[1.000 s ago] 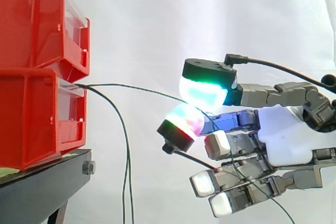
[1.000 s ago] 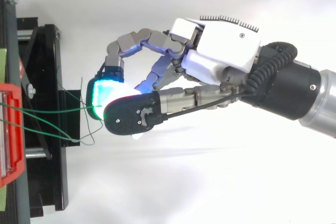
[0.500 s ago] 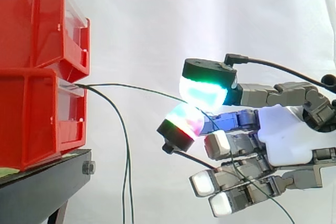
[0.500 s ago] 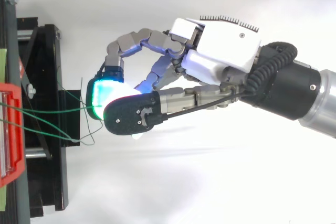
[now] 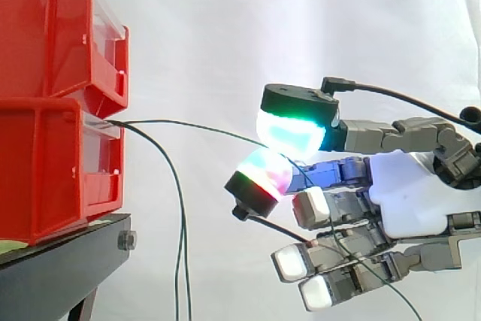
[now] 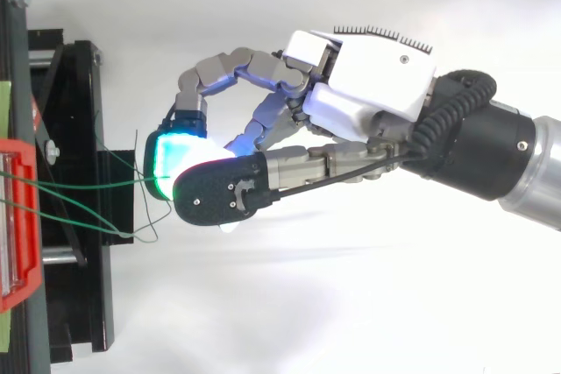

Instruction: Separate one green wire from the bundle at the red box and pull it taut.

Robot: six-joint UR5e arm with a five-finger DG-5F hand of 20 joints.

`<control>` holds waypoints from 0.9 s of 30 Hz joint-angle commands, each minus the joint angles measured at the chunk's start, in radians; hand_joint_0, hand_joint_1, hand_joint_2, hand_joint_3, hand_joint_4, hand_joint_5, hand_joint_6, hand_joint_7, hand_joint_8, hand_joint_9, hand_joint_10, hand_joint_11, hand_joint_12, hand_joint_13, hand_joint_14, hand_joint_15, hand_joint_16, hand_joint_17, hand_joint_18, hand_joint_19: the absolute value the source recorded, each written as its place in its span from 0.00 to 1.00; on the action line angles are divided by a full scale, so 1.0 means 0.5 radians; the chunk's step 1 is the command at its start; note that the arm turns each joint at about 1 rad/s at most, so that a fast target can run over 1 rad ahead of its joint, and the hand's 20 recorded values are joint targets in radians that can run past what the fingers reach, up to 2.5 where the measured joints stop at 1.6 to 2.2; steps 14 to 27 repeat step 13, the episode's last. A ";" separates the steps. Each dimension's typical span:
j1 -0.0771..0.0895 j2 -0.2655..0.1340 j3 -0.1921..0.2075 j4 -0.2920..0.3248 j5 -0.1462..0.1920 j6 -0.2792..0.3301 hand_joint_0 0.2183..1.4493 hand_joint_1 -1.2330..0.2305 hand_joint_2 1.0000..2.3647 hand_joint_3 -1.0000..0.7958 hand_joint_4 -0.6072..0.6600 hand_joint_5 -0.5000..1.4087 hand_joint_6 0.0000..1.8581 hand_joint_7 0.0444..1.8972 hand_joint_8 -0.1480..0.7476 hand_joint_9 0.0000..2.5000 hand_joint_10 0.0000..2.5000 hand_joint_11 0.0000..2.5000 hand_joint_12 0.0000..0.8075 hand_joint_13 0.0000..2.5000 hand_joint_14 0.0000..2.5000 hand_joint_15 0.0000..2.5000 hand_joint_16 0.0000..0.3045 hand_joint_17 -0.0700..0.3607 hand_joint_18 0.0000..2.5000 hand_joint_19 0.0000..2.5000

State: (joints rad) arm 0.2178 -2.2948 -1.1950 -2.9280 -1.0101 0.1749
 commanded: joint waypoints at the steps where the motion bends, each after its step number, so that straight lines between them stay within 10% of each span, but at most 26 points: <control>1: 0.000 0.000 0.000 0.002 -0.002 0.000 0.31 0.28 0.01 0.56 0.26 0.20 0.48 0.62 0.43 0.52 0.01 0.27 0.48 0.39 0.01 0.17 0.17 0.43 0.35 0.18; 27: 0.000 0.000 0.000 -0.001 0.002 0.000 0.31 0.28 0.01 0.56 0.26 0.20 0.48 0.62 0.43 0.52 0.01 0.27 0.48 0.39 0.01 0.17 0.17 0.43 0.36 0.18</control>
